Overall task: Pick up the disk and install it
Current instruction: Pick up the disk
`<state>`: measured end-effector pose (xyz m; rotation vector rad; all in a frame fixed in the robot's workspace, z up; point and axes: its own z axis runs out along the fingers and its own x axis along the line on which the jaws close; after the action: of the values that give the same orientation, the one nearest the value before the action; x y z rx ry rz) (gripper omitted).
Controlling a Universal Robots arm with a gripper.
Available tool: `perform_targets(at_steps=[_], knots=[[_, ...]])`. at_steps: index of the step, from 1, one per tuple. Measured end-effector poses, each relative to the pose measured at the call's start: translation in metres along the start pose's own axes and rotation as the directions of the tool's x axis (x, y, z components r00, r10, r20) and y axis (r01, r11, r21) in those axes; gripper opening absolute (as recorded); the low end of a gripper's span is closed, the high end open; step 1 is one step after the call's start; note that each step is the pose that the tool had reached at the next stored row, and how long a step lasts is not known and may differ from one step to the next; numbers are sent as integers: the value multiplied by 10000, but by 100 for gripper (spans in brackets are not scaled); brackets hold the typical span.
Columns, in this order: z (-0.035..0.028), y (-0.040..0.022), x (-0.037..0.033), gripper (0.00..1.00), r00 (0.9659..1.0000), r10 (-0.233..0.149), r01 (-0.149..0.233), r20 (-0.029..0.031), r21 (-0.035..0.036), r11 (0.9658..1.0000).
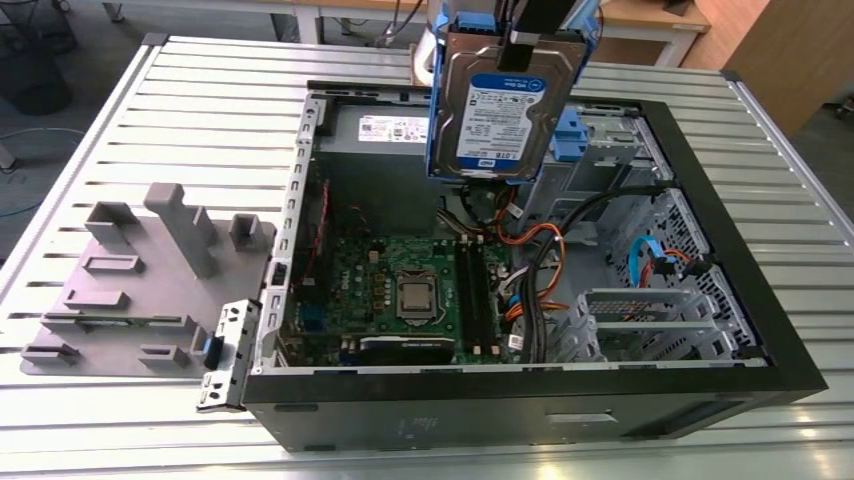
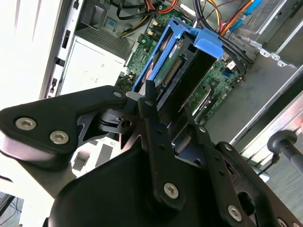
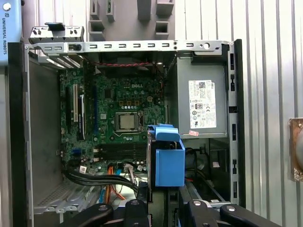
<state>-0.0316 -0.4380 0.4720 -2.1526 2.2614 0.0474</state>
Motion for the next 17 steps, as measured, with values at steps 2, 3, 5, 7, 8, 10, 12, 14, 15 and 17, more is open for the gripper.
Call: perform_targets(at_steps=[2,3,5,7,8,10,12,14,15,17], knots=[[0,0,1,35,10000,0,0,-14,1,10000],[-1,0,3,35,10000,0,0,-25,1,10000],[0,-1,9,35,10000,0,0,-45,3,10000],[-1,-1,19,35,10000,-1,1,-66,3,10000],[-1,-2,25,35,10000,0,0,-72,3,10000],[-1,-2,41,35,10000,0,0,-82,5,10000],[-2,-3,56,35,10000,0,0,-93,5,10000],[-2,-3,70,35,9999,1,-1,-102,5,10000],[-3,-4,78,35,9999,1,-1,-107,5,10000],[-3,-5,93,35,9999,1,-1,-117,6,10000]])
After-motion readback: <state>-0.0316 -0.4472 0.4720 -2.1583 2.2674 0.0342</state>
